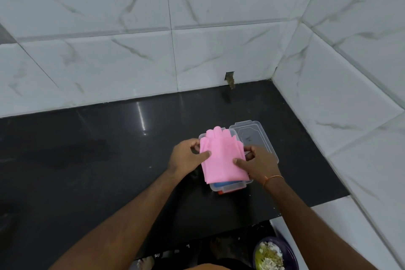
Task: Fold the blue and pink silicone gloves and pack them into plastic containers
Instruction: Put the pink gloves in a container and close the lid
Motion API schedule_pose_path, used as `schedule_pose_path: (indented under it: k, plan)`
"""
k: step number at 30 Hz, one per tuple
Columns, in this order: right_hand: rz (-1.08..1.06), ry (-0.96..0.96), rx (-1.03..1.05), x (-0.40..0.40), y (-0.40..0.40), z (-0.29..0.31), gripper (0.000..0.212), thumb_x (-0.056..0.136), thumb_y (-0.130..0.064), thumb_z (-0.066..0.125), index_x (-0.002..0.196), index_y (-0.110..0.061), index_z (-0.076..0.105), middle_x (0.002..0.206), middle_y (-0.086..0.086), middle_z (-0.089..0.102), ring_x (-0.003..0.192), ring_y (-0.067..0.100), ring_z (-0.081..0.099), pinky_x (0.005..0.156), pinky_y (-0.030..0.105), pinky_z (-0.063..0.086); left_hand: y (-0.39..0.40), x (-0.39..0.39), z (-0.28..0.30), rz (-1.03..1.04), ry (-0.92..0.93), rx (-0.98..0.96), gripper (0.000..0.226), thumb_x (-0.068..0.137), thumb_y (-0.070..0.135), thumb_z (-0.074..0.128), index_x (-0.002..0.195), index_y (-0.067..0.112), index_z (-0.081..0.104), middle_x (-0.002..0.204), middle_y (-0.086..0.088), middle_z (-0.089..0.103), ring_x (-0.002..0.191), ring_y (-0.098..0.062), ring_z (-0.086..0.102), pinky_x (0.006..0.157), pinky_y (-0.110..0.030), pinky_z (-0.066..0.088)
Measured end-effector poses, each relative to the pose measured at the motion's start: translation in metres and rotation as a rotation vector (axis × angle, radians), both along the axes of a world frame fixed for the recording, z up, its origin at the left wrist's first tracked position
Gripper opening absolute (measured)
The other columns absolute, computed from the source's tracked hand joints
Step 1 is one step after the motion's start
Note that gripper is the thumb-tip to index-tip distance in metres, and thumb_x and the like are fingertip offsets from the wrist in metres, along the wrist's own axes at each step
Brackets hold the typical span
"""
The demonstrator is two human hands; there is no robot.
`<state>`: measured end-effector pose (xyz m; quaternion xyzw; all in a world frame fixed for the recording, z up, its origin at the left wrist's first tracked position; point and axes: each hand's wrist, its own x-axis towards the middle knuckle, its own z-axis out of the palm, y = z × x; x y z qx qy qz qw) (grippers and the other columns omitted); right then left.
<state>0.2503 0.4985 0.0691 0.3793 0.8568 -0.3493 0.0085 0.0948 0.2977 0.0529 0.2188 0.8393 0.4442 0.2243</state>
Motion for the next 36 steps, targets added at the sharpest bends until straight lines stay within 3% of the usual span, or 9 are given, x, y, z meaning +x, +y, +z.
schedule_pose_path:
  k: [3, 5, 7, 11, 15, 19, 25, 31, 36]
  plan:
    - [0.063, -0.039, 0.151, -0.003, 0.001, 0.0, 0.055, 0.086, -0.051, 0.079, 0.131, -0.024, 0.062, 0.093, -0.012, 0.065, 0.09, 0.013, 0.064, 0.088, 0.035, 0.055, 0.0, -0.003, -0.002, -0.047, 0.096, -0.124, 0.045, 0.08, 0.061, 0.086, 0.114, 0.034, 0.074, 0.102, 0.016, 0.068, 0.093, -0.007, 0.065, 0.073, -0.022, 0.047]
    - [0.078, -0.025, 0.249, -0.004, -0.004, 0.007, 0.062, 0.088, -0.049, 0.077, 0.14, -0.021, 0.057, 0.118, -0.002, 0.067, 0.107, 0.02, 0.066, 0.098, 0.041, 0.054, 0.002, -0.003, 0.002, -0.073, 0.154, -0.163, 0.072, 0.077, 0.075, 0.079, 0.135, 0.035, 0.063, 0.122, 0.02, 0.058, 0.11, -0.003, 0.06, 0.085, -0.022, 0.049]
    - [0.116, 0.057, 0.356, -0.003, -0.013, 0.017, 0.061, 0.09, -0.047, 0.076, 0.141, -0.02, 0.055, 0.134, 0.004, 0.06, 0.118, 0.025, 0.062, 0.1, 0.042, 0.054, 0.005, -0.008, 0.011, -0.116, 0.292, -0.172, 0.084, 0.083, 0.08, 0.069, 0.151, 0.033, 0.052, 0.142, 0.016, 0.051, 0.127, -0.006, 0.05, 0.103, -0.032, 0.05]
    - [0.332, 0.096, 0.361, -0.004, -0.041, 0.036, 0.054, 0.096, -0.047, 0.067, 0.144, -0.024, 0.055, 0.143, 0.003, 0.054, 0.124, 0.023, 0.056, 0.105, 0.041, 0.051, 0.016, -0.034, 0.048, -0.565, 0.66, -0.093, 0.047, 0.102, 0.041, 0.065, 0.147, 0.027, 0.062, 0.144, 0.004, 0.06, 0.131, -0.014, 0.05, 0.112, -0.041, 0.047]
    - [0.408, -0.066, 0.342, -0.011, -0.065, 0.033, 0.058, 0.1, -0.052, 0.059, 0.152, -0.028, 0.047, 0.155, 0.001, 0.049, 0.134, 0.028, 0.051, 0.111, 0.046, 0.048, 0.054, -0.046, 0.069, -1.06, 0.674, -0.266, 0.044, 0.101, 0.008, 0.065, 0.144, 0.018, 0.069, 0.15, -0.003, 0.064, 0.14, -0.022, 0.054, 0.116, -0.036, 0.042]
    - [0.451, -0.203, 0.325, -0.023, -0.068, 0.016, 0.053, 0.108, -0.046, 0.048, 0.155, -0.024, 0.043, 0.155, 0.003, 0.051, 0.135, 0.028, 0.053, 0.117, 0.045, 0.043, 0.085, -0.05, 0.062, -1.287, 0.701, -0.498, 0.044, 0.102, 0.006, 0.066, 0.145, 0.015, 0.068, 0.152, -0.005, 0.064, 0.141, -0.025, 0.056, 0.115, -0.039, 0.045]
    - [0.441, -0.21, 0.292, -0.031, -0.055, -0.003, 0.046, 0.104, -0.039, 0.056, 0.149, -0.028, 0.052, 0.145, 0.004, 0.058, 0.122, 0.031, 0.059, 0.106, 0.044, 0.05, 0.104, -0.05, 0.044, -1.335, 0.632, -0.555, 0.03, 0.104, 0.018, 0.065, 0.133, 0.015, 0.075, 0.137, -0.004, 0.072, 0.128, -0.024, 0.065, 0.111, -0.042, 0.052]
    - [0.499, -0.285, 0.291, -0.049, -0.05, -0.019, 0.049, 0.098, -0.033, 0.067, 0.145, -0.026, 0.054, 0.148, 0.005, 0.058, 0.129, 0.031, 0.058, 0.118, 0.051, 0.039, 0.103, -0.05, 0.02, -1.205, 0.603, -0.557, 0.029, 0.099, 0.015, 0.074, 0.128, 0.013, 0.074, 0.132, -0.006, 0.074, 0.121, -0.025, 0.069, 0.108, -0.038, 0.053]
    - [0.489, -0.221, 0.272, -0.044, -0.047, -0.021, 0.046, 0.098, -0.033, 0.064, 0.143, -0.029, 0.057, 0.148, 0.002, 0.057, 0.118, 0.034, 0.06, 0.106, 0.047, 0.051, 0.097, -0.05, 0.017, -1.122, 0.589, -0.543, 0.027, 0.099, 0.016, 0.071, 0.125, 0.013, 0.074, 0.132, -0.005, 0.074, 0.12, -0.026, 0.068, 0.104, -0.036, 0.051]
